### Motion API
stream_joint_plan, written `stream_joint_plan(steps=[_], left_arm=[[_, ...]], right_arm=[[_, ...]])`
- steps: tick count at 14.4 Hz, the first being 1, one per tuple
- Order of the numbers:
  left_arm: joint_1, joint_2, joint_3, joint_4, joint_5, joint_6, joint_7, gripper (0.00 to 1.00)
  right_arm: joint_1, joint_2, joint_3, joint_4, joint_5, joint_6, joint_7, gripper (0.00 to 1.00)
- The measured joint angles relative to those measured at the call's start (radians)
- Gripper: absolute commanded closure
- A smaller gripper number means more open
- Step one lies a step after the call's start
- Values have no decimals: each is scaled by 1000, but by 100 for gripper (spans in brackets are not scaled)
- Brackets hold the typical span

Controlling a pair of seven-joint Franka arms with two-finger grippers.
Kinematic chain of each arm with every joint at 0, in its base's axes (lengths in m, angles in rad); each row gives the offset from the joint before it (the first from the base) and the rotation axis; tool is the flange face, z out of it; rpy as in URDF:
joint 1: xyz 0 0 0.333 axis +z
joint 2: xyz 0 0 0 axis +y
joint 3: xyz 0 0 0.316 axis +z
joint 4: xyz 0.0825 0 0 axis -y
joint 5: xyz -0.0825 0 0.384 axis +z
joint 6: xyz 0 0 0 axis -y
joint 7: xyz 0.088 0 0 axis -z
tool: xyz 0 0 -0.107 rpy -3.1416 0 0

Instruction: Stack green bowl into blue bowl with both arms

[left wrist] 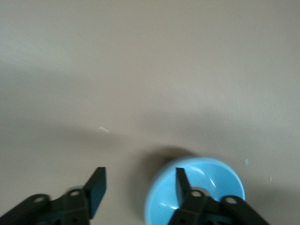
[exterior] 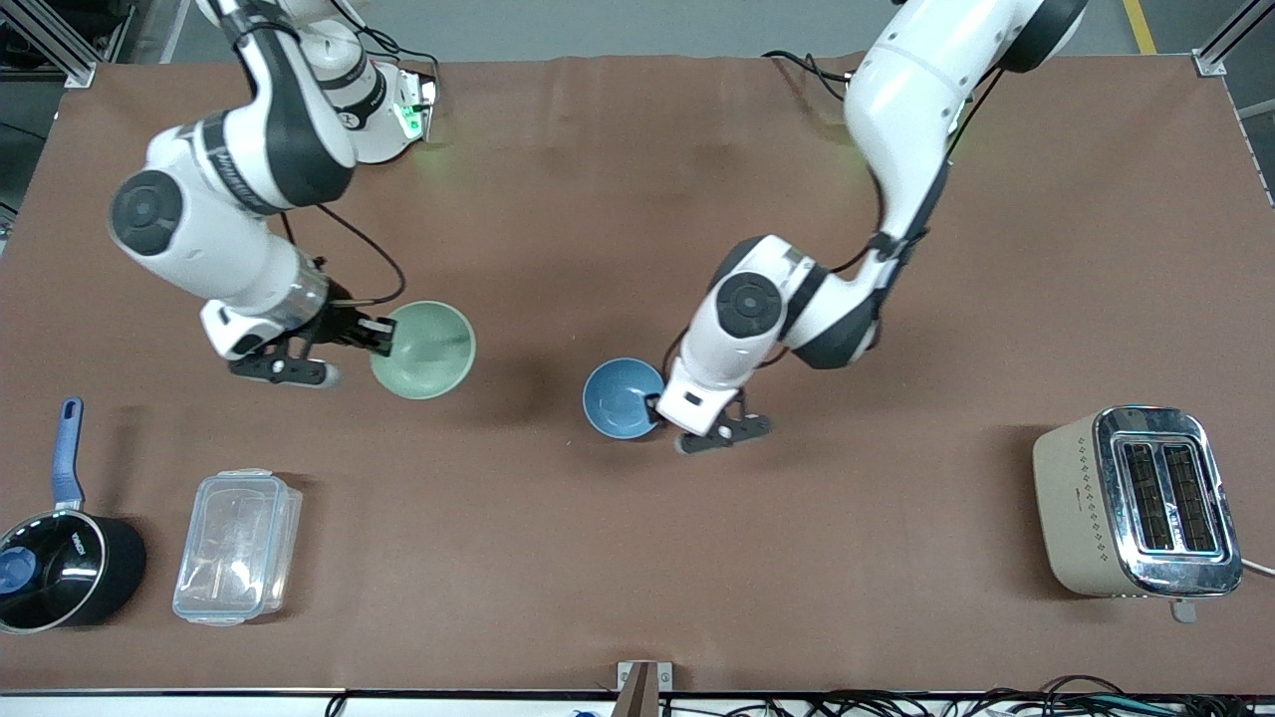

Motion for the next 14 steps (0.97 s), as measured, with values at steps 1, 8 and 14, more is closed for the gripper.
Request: stream_joint_plan(steps=[1,8,14], left_arm=[[7,-41,37,31,0,-82,24,0],[110,-316,234,60,0,-360,438,0],[225,-460,233,58,0,-541,694,0]], right_arm=[[35,18,0,18,0,2,54,100],[249,265,1,235,0,69,395,100],[324,415,0,277,0,193,492,100]])
